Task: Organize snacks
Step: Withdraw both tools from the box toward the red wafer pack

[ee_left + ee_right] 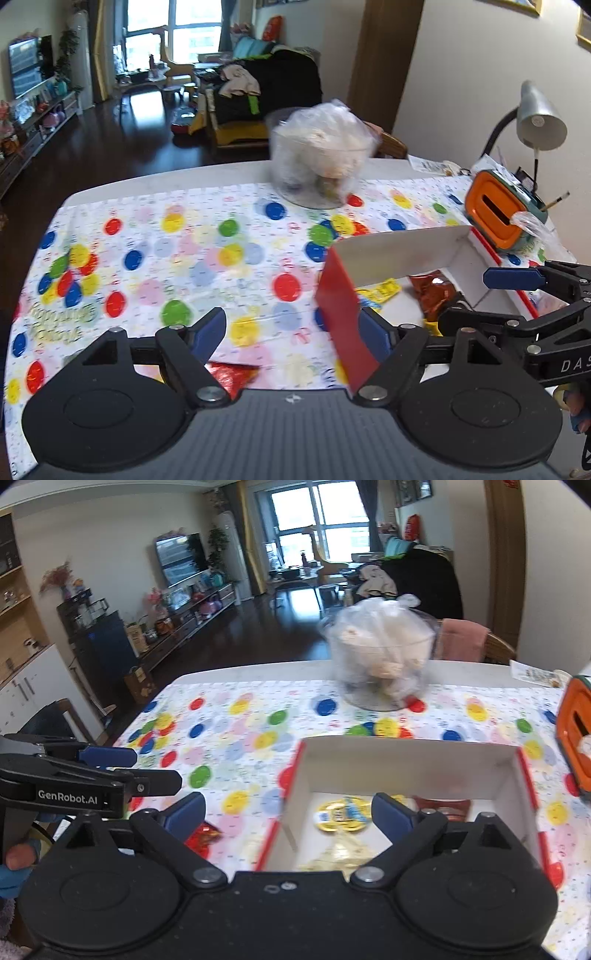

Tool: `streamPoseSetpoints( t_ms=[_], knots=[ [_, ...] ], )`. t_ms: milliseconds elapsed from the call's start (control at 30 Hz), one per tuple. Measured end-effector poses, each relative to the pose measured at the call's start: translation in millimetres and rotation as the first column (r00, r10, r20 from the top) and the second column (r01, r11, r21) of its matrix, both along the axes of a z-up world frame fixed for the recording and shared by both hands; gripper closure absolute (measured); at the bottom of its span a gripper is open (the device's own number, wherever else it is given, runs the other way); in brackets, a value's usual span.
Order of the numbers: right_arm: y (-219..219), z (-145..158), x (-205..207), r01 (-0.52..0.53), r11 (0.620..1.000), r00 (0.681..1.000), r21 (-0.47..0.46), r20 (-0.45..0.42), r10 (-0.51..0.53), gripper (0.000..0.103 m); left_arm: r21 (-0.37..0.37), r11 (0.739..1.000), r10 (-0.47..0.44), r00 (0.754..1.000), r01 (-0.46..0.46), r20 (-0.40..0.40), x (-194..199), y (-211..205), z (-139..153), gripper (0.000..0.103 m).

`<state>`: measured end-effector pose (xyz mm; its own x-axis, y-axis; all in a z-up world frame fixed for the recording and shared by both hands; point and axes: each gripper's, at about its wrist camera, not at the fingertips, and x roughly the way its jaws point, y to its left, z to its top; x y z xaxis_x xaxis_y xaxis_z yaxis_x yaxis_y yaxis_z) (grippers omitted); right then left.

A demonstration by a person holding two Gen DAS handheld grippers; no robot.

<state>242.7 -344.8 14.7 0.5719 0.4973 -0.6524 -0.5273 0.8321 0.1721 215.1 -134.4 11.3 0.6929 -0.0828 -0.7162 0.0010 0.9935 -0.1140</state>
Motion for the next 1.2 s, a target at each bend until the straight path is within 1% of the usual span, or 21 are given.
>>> streamPoseSetpoints(
  t_ms=[133,167,300,533,667,733,833,1000,1100,1200],
  knots=[
    [28.5,-0.7,-11.7,-0.023,1.0,1.0,-0.013,0.013,0.024,0.004,-0.001,0.999,0.042,0.999,-0.042,0.006,-16.8,29.6,-1.6,0.022],
    [34.9,-0.8,-14.5,-0.027,1.0,0.999,-0.015,0.017,0.027,0.001,-0.002,0.999,0.053,0.999,-0.053,0.006,-20.9,37.8,-2.3,0.022],
    [61.1,-5.6,-25.4,-0.035,0.999,0.999,-0.037,0.028,0.036,0.0,0.008,0.994,0.11,0.994,-0.11,0.002,-37.2,71.6,-7.9,0.022],
    [96.3,-22.2,-34.9,-0.016,1.0,1.0,-0.013,-0.003,0.016,0.0,0.016,0.982,0.19,0.982,-0.19,-0.008,-67.9,128.6,-22.1,0.021],
    [113.6,-33.3,-36.1,-0.008,1.0,1.0,-0.009,-0.023,0.008,0.0,0.012,0.978,0.21,0.977,-0.21,-0.033,-80.0,152.7,-35.6,0.021],
    [122.1,-38.6,-35.5,-0.019,0.999,0.999,-0.029,-0.03,0.018,0.0,0.007,0.978,0.208,0.977,-0.208,-0.051,-83.6,160.0,-43.0,0.021],
    [134.2,-45.7,-35.7,-0.051,0.997,0.999,-0.064,-0.021,0.05,0.0,0.021,0.979,0.205,0.977,-0.204,-0.06,-88.1,165.3,-53.5,0.021],
    [153.2,-59.5,-31.7,-0.115,0.987,0.993,-0.112,-0.034,0.112,0.0,0.027,0.978,0.21,0.973,-0.209,-0.096,-93.2,170.9,-73.2,0.021],
    [162.6,-71.3,-26.1,-0.142,0.978,0.989,-0.152,-0.067,0.133,0.0,0.026,0.976,0.22,0.969,-0.218,-0.114,-95.1,172.9,-83.5,0.021],
    [170.9,-82.1,-16.6,-0.129,0.978,0.986,-0.163,-0.122,0.109,0.001,0.035,0.975,0.223,0.966,-0.22,-0.129,-96.8,171.9,-93.4,0.021]
  ],
)
